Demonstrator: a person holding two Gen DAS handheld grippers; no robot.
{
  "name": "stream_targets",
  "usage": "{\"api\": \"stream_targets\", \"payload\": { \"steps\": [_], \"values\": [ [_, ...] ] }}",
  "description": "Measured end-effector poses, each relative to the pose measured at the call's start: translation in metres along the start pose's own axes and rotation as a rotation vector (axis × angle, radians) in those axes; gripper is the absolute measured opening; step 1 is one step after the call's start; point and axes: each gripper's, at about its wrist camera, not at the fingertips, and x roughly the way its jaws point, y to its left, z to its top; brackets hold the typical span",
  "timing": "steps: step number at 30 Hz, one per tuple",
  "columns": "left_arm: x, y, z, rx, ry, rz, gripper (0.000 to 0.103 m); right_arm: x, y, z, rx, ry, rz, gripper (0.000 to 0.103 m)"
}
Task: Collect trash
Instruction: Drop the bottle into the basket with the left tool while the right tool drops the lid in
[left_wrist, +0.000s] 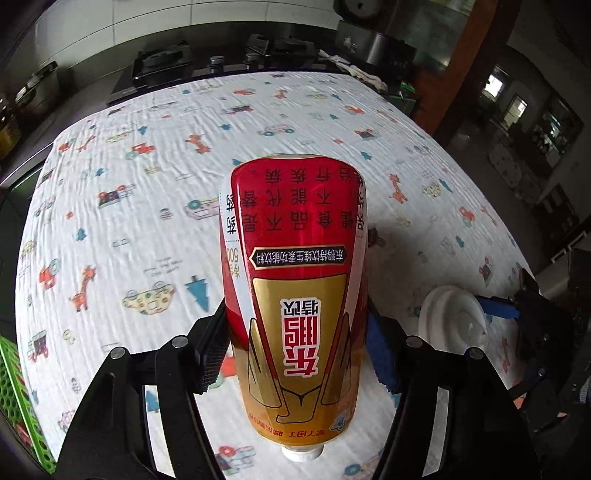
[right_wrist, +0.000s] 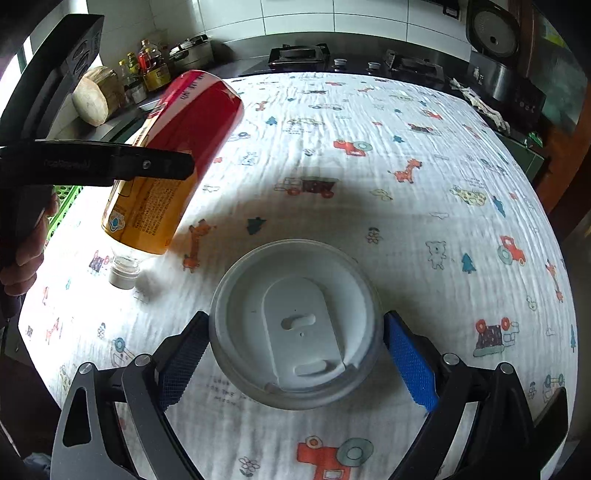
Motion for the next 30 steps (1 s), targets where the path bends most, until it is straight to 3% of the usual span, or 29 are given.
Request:
{"api": "stream_targets", "payload": {
  "steps": [9,20,30],
  "values": [
    [-0.073,0.093,-0.034,-0.157,-0.095,0.074,0.064,0.01,0.07,0.039,-0.116,-0.003,0.094,0.09],
    [-0.18,0.236,-0.092,-0.392,-0.204,0.305,0.064,0.031,0.193,0.094,-0.285,-0.006,0.237,0.09],
    [-0.197,0.348,-0.144,-0.61,-0.205,0.439,0.064,0.052,0.299,0.137,-0.382,-0.007,0.364,0.09]
  ]
}}
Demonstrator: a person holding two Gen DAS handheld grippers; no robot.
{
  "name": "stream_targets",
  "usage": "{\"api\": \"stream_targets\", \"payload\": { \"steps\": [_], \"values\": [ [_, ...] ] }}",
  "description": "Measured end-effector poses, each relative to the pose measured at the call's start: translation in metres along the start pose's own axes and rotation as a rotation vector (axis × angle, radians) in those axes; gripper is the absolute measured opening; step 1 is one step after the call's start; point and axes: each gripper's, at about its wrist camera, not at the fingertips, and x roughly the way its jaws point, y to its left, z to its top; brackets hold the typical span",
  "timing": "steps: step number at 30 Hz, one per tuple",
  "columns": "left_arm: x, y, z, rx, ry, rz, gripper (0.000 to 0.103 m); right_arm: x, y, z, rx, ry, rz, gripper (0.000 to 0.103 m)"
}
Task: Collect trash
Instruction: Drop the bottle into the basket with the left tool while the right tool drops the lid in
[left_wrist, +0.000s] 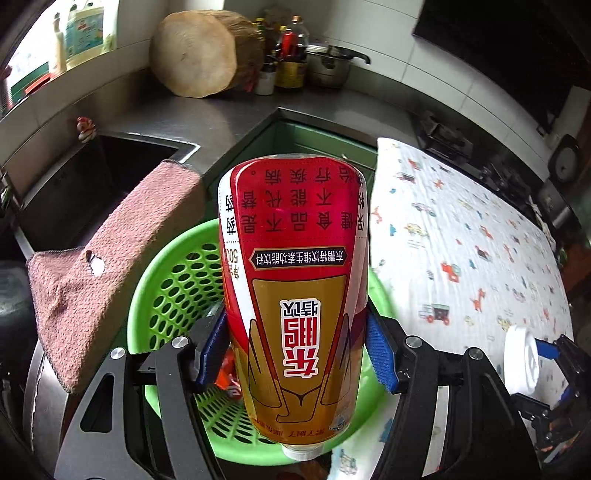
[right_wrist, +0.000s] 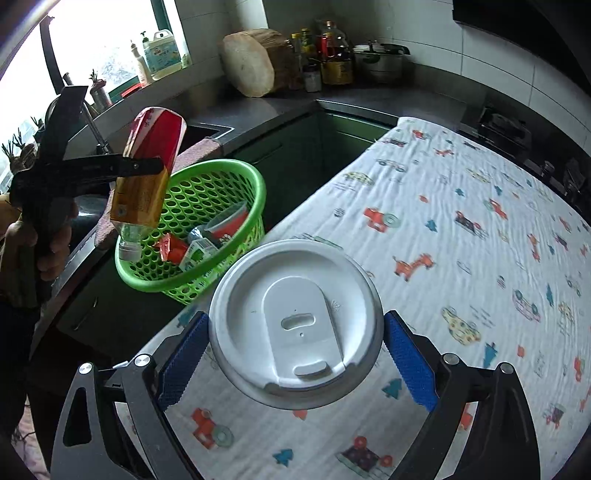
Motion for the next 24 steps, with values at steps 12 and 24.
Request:
{"api": "stream_targets", "payload": {
  "steps": [12,24],
  "values": [
    [0.045,0.06,-0.022,-0.106,0.097,0.031,0.065,0.053,0.048,0.049,-0.054,0.02,0.085,0.09],
    [0.039,0.083,-0.031,-0.154,0.098,0.012,0.072,0.087,0.075,0.071,-0.056,0.046,0.121,0.09]
  ]
}}
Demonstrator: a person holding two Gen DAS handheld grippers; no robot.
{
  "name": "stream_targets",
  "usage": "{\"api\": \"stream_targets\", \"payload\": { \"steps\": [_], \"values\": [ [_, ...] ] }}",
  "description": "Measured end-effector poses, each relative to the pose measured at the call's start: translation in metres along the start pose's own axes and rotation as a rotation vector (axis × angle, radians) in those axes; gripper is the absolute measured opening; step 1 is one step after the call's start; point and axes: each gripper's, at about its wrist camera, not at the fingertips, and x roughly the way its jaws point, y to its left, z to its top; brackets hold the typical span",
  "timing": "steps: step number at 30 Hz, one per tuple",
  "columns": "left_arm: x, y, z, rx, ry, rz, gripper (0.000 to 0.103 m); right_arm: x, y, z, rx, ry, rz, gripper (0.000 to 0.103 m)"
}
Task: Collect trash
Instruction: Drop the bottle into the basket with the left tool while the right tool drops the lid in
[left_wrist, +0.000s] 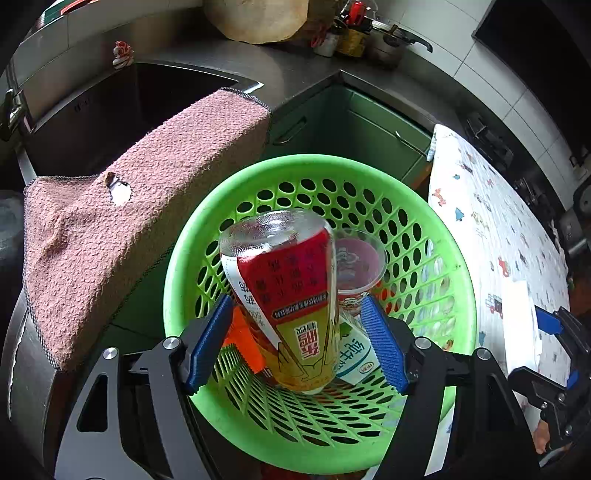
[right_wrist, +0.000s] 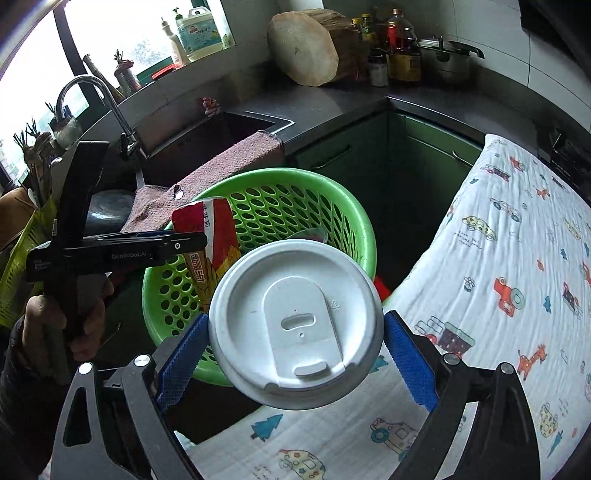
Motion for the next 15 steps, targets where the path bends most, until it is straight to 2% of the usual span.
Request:
{"api": "stream_targets", "payload": {
  "steps": [15],
  "values": [
    [-0.04,0.022,-0.015,-0.037,-0.06,-0.011,0.083,0.026,0.015,0.017,0.015,0.007,0.048,0.091]
  ]
}}
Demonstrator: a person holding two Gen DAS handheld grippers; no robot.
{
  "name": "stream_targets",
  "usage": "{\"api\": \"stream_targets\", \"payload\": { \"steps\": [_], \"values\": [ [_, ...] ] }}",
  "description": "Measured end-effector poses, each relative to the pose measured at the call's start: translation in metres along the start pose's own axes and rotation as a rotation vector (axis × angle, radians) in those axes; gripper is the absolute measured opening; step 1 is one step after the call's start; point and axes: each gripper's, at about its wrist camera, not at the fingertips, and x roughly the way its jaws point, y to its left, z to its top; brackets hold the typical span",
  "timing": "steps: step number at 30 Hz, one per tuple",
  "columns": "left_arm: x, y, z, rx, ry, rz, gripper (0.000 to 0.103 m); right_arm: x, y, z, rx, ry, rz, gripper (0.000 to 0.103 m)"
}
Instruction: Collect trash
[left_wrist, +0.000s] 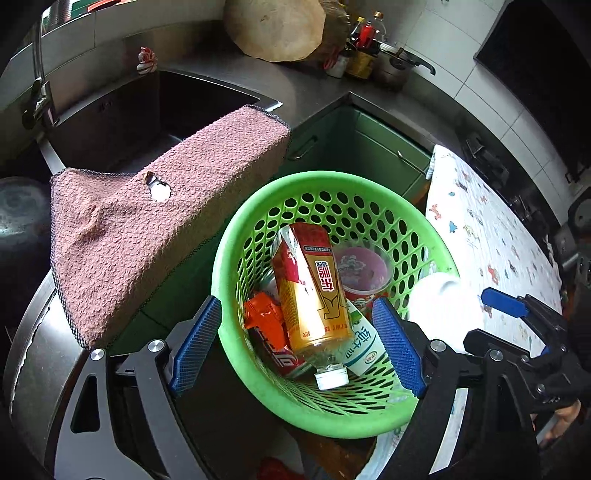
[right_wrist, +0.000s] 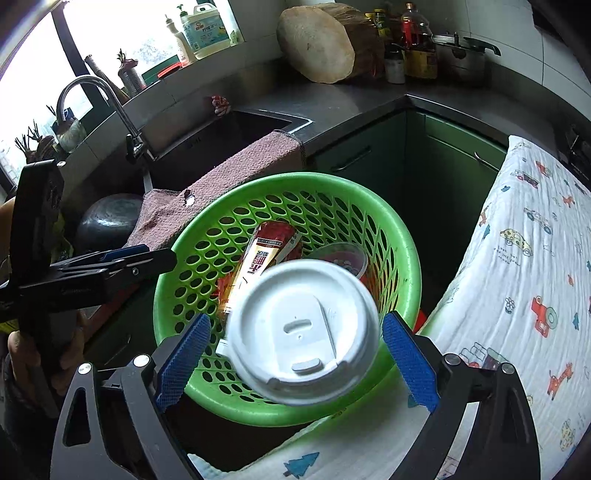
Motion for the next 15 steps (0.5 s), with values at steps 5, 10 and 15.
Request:
{"api": "stream_targets", "payload": {
  "steps": [5,10,15],
  "values": [
    [-0.014,-0.002,-0.01,0.007,-0.031,0.007,0.086,-0.008,0.002,-0.006,0.003,-0.011,0.002,0.091],
    [-0.03,-0.012,-0.022,0.028,-0.073,0.017,0.093,-0.026,0.007,-0.018,-0.001,-0.031,0.002,0.091],
    [-0.046,-0.023,-0.037,0.062,-0.116,0.049,0.096,-0.048,0.009,-0.037,0.002,-0.054,-0.018,0.091]
  ]
}}
